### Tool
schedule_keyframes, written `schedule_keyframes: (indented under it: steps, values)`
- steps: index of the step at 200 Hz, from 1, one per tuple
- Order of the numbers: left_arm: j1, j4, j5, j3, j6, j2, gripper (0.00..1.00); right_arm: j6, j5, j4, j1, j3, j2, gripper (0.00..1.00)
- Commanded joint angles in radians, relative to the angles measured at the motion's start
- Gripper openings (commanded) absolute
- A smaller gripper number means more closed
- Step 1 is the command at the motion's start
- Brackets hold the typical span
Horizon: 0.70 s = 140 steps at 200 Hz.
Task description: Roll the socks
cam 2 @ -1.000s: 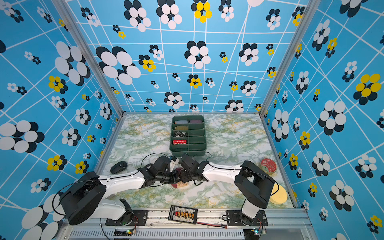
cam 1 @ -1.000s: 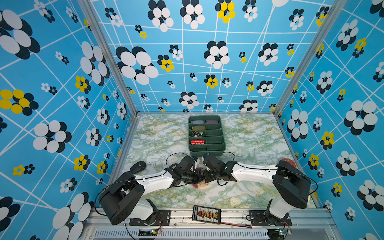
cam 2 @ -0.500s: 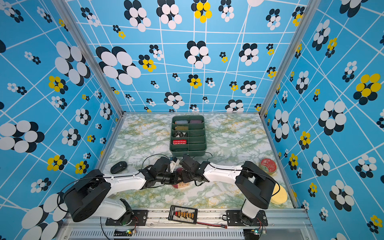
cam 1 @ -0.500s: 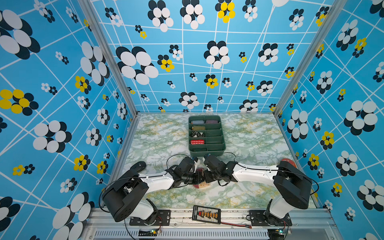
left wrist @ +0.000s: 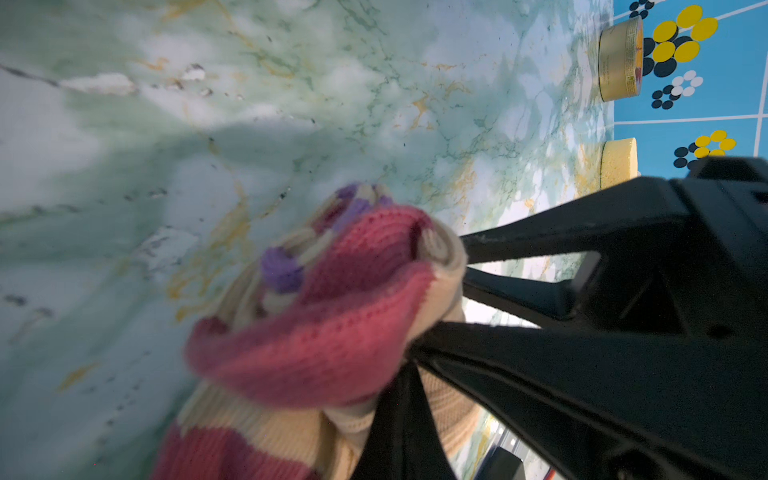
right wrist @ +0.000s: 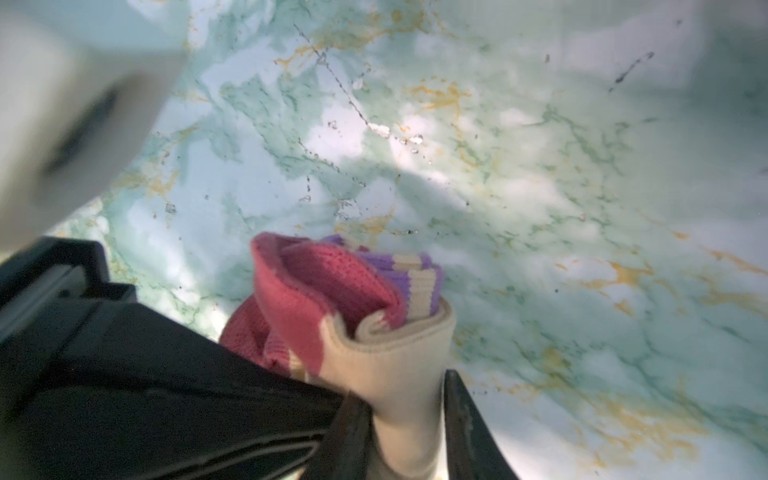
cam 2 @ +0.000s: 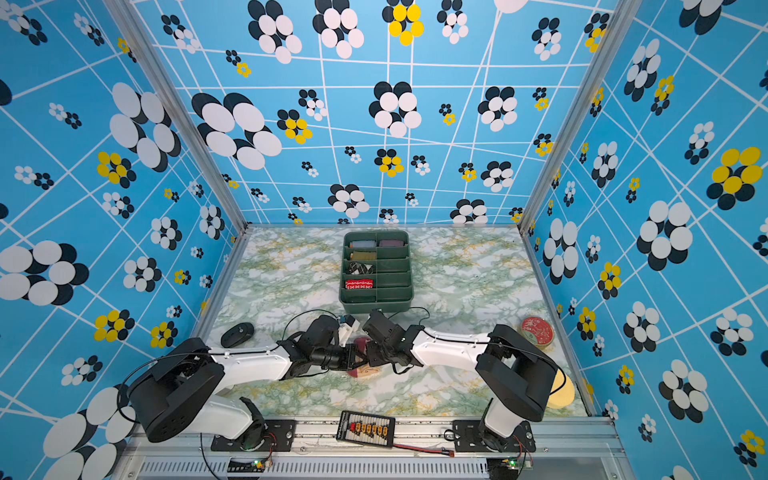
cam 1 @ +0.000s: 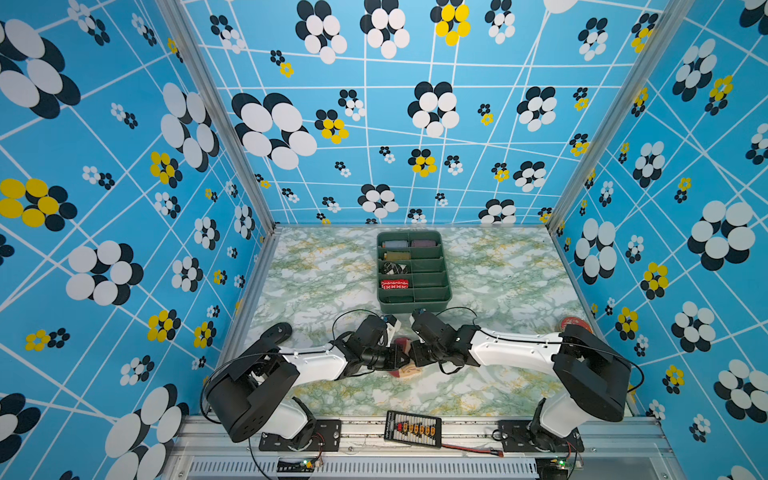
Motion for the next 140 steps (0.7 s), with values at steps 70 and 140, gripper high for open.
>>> schedule_keyframes:
  steps: [70, 140]
  values:
    - [0.018, -0.173, -0.024, -0.075, 0.030, 0.062, 0.00, 0.026, -0.059, 0.017, -0.089, -0.137, -0.135, 0.34]
    - [0.032, -0.198, -0.031, -0.071, 0.047, 0.054, 0.00, 0.036, 0.026, -0.040, -0.097, -0.149, -0.134, 0.34]
